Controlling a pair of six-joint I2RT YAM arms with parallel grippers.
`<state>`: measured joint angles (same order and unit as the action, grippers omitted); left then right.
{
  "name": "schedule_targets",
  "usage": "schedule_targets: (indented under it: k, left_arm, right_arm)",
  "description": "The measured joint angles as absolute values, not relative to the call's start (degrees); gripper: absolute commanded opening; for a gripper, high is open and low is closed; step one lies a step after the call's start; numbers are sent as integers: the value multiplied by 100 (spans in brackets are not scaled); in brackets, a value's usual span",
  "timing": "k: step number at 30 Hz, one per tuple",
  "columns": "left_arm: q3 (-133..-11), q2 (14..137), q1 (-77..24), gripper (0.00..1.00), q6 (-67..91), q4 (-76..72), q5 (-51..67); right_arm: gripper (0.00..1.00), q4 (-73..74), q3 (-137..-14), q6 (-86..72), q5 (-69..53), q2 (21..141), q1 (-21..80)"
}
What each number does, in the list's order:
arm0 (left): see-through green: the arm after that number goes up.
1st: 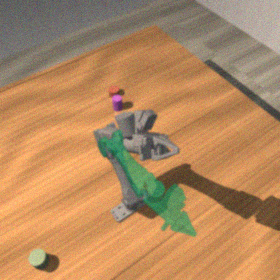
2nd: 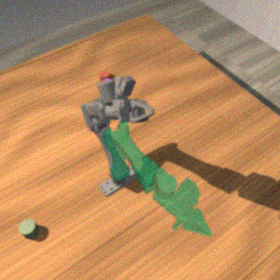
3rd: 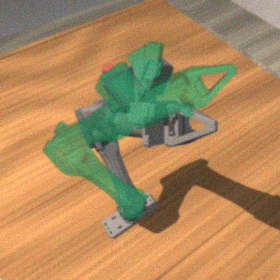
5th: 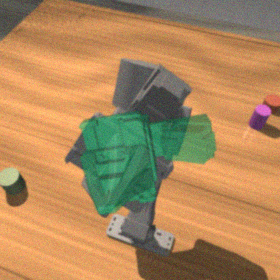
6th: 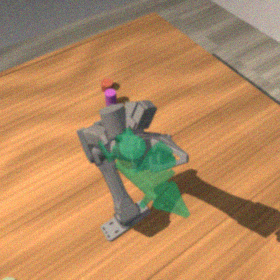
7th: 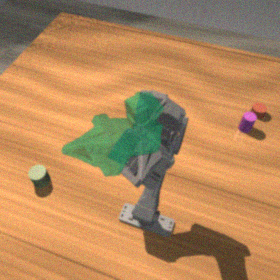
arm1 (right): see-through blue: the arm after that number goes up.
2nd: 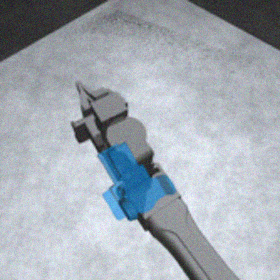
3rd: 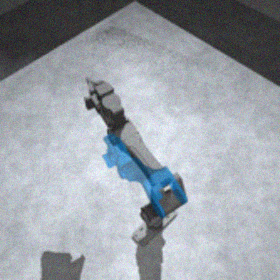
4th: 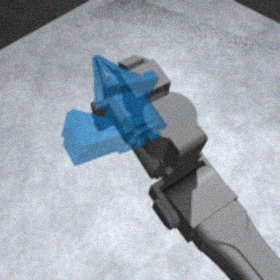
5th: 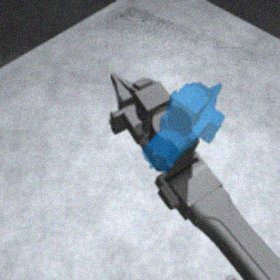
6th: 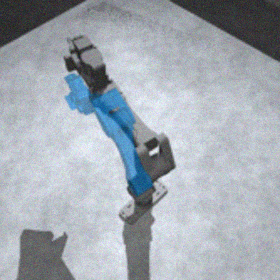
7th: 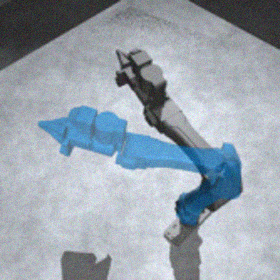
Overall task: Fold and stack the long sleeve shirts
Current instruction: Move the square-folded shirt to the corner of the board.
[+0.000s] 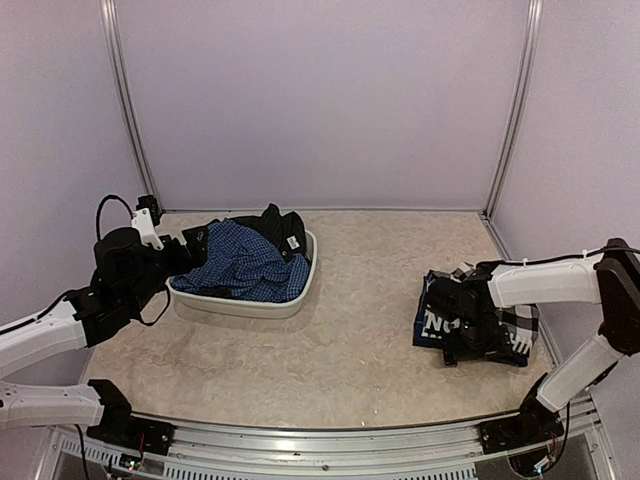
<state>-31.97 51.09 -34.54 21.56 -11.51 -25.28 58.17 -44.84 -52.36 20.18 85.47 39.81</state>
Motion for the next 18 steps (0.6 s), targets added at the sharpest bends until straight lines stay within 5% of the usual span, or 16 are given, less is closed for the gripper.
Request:
schedule_targets:
  k: [18]
  left_arm:
    - [-3192, 5332, -3454, 99, 2405, -1208, -2008]
  right_arm:
    - [100, 5457, -5411, -4259, 2805, 9529, 2405]
